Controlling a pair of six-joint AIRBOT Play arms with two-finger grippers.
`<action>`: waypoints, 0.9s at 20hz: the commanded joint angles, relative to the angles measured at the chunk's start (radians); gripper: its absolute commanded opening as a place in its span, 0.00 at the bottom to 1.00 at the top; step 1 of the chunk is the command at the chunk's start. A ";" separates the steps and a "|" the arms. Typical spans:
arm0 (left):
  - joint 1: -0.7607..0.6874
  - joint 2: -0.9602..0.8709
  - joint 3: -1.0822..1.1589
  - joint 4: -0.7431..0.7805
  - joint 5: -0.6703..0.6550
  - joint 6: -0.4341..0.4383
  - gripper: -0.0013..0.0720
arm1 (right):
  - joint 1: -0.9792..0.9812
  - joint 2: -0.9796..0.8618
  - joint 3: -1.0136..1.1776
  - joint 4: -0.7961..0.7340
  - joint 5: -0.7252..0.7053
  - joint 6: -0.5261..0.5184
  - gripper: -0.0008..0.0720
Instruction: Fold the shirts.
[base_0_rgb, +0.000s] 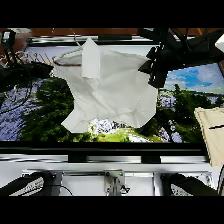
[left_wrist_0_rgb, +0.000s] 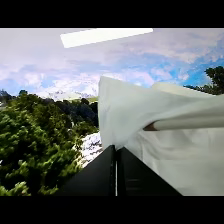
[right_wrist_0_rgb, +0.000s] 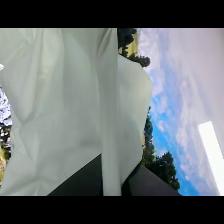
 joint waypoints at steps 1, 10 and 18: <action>0.013 0.002 0.056 -0.002 -0.015 0.006 0.09 | 0.000 -0.018 0.000 -0.016 0.025 0.004 0.10; 0.008 0.003 0.235 -0.085 -0.052 0.002 0.09 | 0.015 -0.046 -0.002 0.006 0.045 0.010 0.11; -0.135 0.073 0.272 -0.179 -0.092 -0.027 0.09 | 0.015 -0.075 -0.002 0.044 -0.246 0.176 0.10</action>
